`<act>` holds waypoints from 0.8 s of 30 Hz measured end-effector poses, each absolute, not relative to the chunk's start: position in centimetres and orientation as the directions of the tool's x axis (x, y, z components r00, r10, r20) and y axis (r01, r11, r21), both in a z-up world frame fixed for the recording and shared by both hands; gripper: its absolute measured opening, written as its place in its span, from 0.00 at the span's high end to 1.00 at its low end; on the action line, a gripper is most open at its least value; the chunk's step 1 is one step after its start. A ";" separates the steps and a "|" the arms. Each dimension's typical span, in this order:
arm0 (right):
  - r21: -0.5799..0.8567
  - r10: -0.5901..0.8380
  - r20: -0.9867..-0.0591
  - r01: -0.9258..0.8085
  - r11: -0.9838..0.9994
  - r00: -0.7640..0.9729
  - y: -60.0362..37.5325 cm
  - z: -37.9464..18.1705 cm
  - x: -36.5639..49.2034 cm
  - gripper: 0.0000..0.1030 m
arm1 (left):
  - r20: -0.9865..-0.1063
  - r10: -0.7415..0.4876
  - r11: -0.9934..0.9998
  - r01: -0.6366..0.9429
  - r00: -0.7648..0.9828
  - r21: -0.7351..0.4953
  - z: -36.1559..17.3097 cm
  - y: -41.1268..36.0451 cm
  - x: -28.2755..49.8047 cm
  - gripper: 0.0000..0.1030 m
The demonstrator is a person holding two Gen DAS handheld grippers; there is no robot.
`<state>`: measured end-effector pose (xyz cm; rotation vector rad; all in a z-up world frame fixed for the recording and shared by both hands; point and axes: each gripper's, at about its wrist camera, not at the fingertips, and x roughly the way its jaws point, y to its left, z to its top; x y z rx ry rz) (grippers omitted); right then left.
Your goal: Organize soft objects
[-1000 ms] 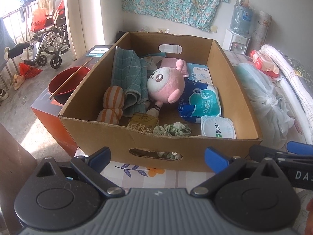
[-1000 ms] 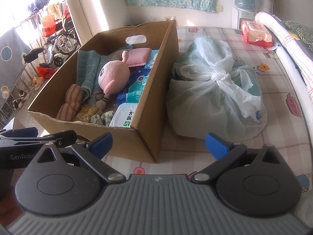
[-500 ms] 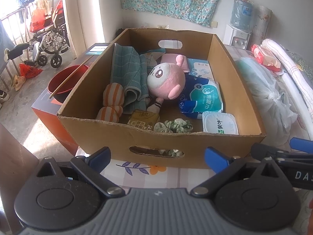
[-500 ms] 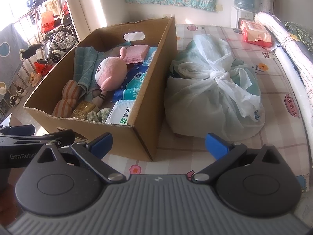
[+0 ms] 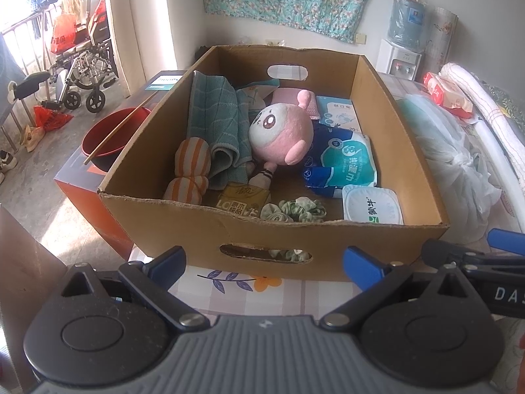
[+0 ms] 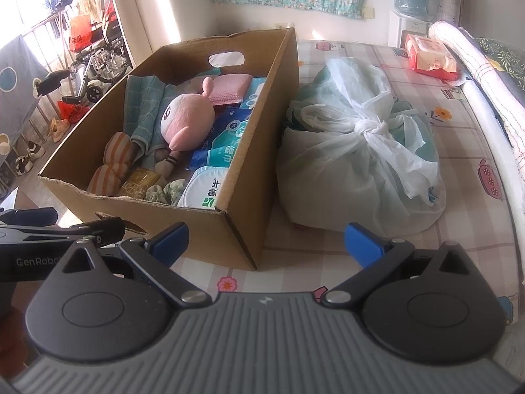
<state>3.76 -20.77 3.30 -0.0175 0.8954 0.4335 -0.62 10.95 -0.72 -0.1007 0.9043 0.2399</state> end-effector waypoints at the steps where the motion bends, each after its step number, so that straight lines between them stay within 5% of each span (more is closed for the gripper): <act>1: 0.164 0.358 -0.758 -0.373 0.913 0.545 -20.8 3.3 3.8 0.01 | -0.788 0.164 0.969 -0.248 0.594 0.015 -0.7 10.9 -0.6 0.01; 24: 0.164 0.356 -0.769 -0.373 0.913 0.532 -20.7 3.0 4.0 0.01 | -0.799 0.160 0.969 -0.247 0.580 0.015 -1.0 11.1 -0.4 0.01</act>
